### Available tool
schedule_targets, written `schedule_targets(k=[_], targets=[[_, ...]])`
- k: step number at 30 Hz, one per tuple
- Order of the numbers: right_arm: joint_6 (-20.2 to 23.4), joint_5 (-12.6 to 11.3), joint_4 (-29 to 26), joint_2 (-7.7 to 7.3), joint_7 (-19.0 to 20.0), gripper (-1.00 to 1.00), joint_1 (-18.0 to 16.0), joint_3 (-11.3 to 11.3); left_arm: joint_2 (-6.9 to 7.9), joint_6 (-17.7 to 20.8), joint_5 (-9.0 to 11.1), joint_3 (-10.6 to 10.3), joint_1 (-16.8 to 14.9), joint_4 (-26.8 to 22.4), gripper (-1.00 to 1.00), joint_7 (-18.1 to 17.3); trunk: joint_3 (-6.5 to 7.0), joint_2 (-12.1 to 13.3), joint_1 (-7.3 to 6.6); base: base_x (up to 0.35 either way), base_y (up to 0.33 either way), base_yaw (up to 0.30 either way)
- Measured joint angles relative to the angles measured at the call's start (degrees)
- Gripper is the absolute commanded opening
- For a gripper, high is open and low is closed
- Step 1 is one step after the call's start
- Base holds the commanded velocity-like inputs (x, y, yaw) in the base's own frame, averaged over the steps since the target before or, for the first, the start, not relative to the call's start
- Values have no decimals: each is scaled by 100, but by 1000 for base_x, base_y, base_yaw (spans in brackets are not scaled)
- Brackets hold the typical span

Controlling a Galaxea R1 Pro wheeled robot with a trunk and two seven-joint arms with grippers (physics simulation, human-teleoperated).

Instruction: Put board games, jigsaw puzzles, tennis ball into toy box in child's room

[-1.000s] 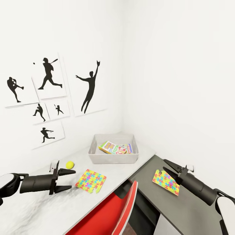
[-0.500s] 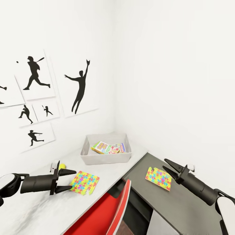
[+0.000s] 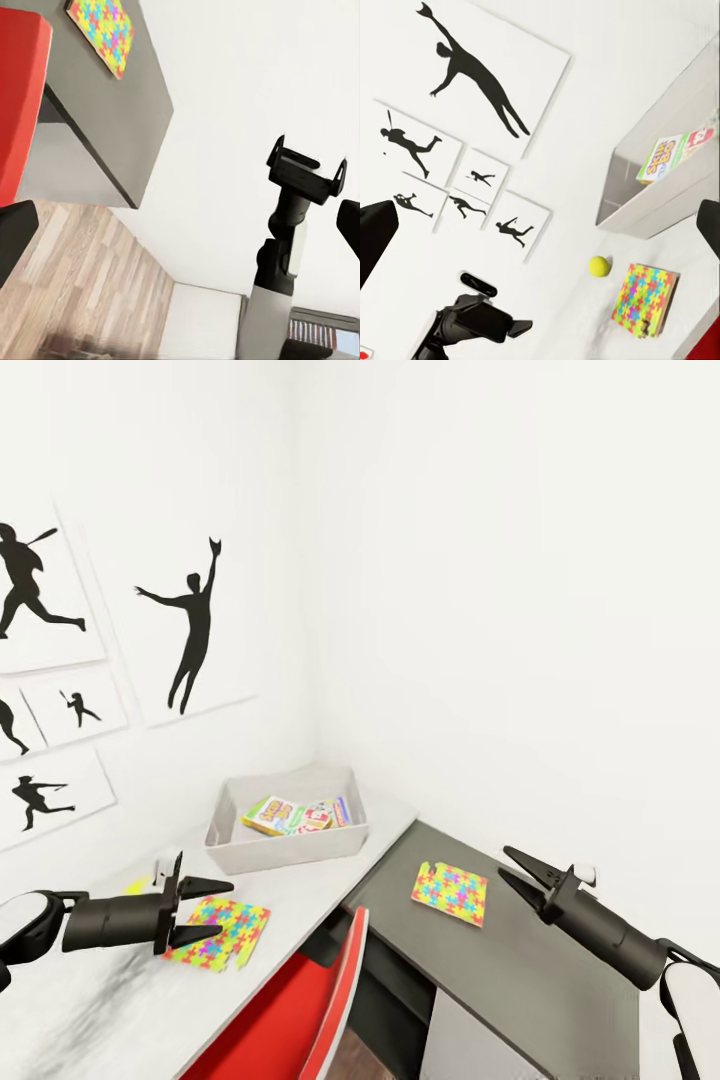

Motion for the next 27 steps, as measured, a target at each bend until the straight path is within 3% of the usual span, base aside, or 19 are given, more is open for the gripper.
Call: schedule_targets(k=[4,8,27], targets=[[0,3,0,0,0,100,1,0,0,1,-205,17,2,-3,100,-321,-10,0,0,0,0,-257],[0,13,1,0,0,100,2,0,0,2,-403,29,2,-4,100,-413,-20,0,0,0,0,-257],[0,56,9,8,-9,100,3,8,0,-24,-478,36,2,-2,100,-436,-64,0,0,0,0,-261]])
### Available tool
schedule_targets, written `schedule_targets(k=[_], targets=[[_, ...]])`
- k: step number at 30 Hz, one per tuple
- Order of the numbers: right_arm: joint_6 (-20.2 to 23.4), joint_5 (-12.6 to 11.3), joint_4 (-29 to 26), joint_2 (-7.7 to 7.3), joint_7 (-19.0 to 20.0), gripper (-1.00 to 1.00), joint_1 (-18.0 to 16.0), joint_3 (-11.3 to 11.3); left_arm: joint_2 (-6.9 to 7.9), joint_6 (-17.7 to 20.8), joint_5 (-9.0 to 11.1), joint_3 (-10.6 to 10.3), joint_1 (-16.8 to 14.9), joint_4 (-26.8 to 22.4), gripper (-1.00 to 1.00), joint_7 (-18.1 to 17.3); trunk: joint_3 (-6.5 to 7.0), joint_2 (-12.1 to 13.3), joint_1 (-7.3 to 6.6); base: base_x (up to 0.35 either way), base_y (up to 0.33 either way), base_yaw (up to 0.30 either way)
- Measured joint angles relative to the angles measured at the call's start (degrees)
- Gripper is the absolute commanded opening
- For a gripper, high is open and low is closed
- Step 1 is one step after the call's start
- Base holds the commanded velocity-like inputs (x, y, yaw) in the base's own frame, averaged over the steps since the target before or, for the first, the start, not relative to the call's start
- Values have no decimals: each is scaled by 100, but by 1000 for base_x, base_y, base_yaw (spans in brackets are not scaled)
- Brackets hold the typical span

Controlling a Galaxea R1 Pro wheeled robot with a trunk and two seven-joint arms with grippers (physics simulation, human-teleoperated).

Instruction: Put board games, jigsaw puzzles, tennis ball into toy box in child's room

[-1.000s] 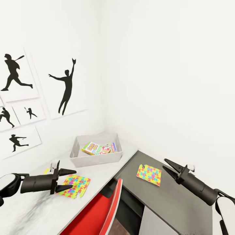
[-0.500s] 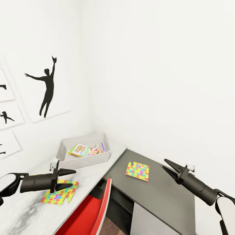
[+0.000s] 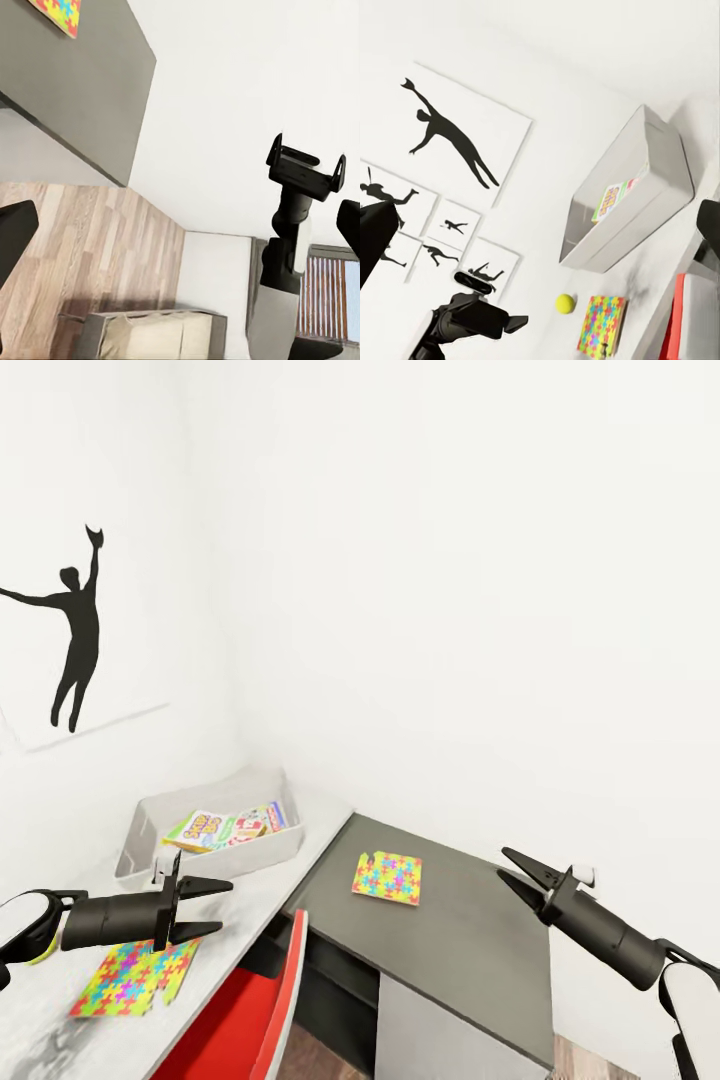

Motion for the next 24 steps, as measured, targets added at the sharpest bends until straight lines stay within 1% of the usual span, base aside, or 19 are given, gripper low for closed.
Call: schedule_targets(k=[24], targets=[[0,0,38,1,-18,100,0,1,0,-6,-3,3,0,-1,100,0,0,0,0,0,0,-277]])
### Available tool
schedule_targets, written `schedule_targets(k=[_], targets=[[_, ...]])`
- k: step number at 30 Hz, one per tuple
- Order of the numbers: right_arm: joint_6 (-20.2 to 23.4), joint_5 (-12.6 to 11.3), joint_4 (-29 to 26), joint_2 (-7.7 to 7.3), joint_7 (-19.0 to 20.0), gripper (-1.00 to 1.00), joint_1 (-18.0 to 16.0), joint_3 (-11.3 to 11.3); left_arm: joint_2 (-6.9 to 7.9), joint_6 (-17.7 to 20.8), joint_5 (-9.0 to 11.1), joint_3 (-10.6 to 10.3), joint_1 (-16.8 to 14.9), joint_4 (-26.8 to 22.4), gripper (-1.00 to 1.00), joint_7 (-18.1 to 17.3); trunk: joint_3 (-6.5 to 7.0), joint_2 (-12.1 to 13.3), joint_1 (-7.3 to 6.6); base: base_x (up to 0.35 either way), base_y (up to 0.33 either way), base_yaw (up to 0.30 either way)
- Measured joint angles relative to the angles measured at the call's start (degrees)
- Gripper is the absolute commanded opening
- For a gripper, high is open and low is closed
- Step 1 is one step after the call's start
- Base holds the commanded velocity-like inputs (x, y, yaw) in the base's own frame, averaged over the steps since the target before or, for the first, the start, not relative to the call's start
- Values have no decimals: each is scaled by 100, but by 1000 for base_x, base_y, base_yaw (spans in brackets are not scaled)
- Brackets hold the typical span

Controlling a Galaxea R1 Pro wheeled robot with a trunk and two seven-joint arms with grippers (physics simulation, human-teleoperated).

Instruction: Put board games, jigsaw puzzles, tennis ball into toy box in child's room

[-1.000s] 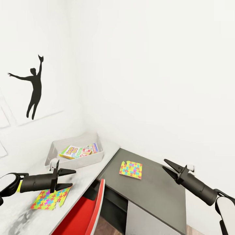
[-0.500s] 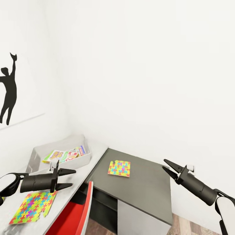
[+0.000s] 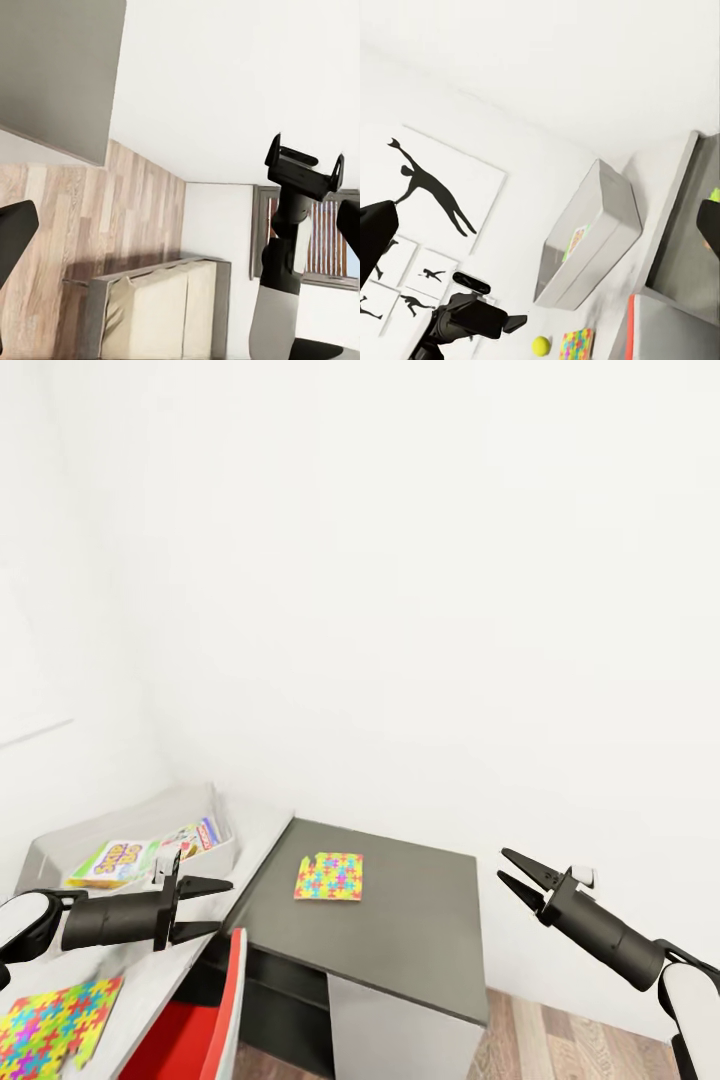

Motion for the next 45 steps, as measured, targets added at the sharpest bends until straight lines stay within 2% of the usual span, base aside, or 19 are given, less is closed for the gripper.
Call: schedule_targets(k=[19,25,34,45], targets=[[0,3,22,0,-9,100,-2,0,0,-8,-13,6,0,-1,100,4,0,0,0,0,0,-278],[0,6,23,0,-9,100,0,0,0,-14,-172,11,0,-1,100,5,0,0,0,0,-23,-277],[0,8,19,15,-3,100,0,0,0,-19,-229,20,0,2,100,7,0,0,0,0,-44,-275],[0,9,7,28,-1,100,0,0,0,-26,-233,20,0,-1,100,8,0,0,-1,67,-1,-57]])
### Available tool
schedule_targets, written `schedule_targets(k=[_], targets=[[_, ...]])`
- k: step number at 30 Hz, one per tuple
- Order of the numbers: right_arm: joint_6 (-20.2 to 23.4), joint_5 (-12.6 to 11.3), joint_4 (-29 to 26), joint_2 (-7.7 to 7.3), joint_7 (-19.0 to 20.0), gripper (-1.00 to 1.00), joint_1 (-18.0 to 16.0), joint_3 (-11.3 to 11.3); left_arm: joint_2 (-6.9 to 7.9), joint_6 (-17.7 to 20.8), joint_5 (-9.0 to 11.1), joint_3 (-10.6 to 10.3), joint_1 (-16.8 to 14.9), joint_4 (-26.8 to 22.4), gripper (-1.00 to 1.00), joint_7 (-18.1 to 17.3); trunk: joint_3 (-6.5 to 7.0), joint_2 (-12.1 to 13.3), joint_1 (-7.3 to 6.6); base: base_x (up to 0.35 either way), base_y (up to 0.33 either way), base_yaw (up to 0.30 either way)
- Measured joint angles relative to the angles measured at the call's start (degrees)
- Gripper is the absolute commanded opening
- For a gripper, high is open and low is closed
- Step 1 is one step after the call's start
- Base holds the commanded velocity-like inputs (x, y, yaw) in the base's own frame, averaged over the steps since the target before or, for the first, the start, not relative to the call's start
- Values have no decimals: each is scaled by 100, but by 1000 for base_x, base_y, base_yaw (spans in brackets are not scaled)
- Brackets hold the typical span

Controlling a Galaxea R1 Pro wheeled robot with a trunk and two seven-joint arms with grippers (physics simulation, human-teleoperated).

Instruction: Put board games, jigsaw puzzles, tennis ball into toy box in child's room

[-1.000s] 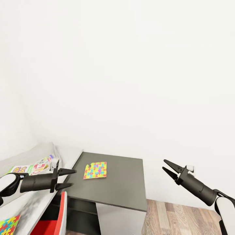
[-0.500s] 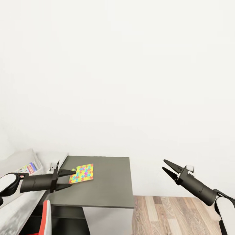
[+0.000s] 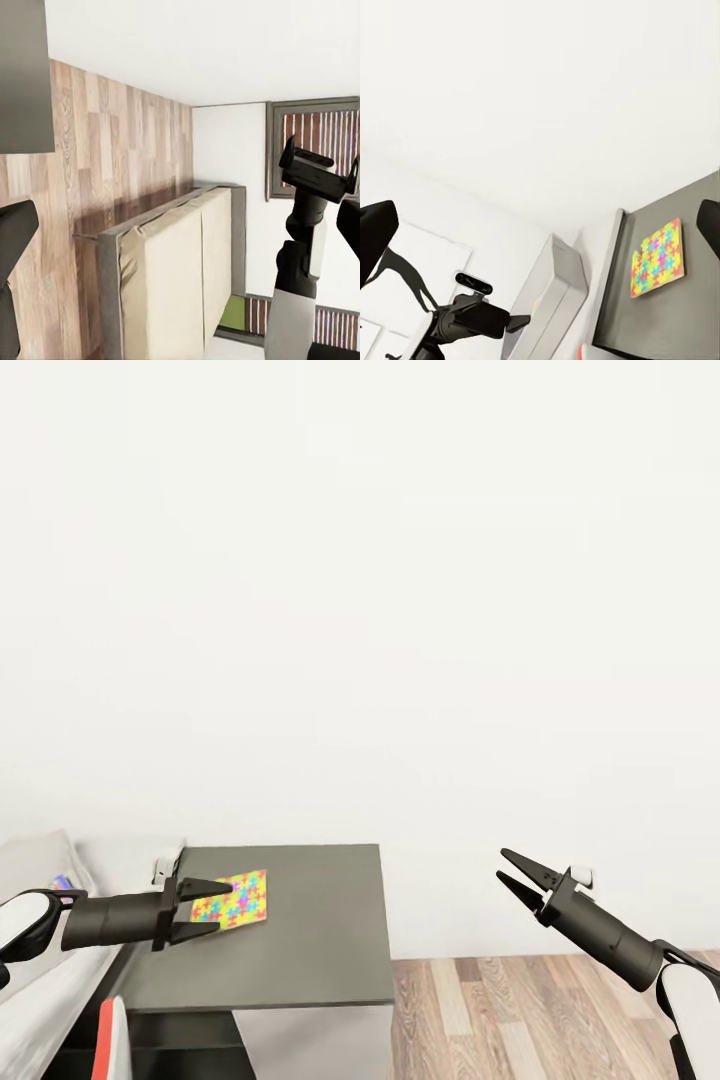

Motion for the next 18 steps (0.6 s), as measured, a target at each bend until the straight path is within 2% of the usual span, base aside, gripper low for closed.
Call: schedule_targets(k=[6,13,18], targets=[[0,-1,-1,18,-5,100,0,0,-6,0,-1,3,0,1,100,0,0,0,1,46,-23,-1],[1,0,-2,18,-10,100,0,0,-9,0,0,1,1,6,100,0,0,0,0,126,-202,0],[0,0,-1,16,-9,100,0,0,-9,0,-1,1,1,4,100,0,0,0,0,182,-68,0]])
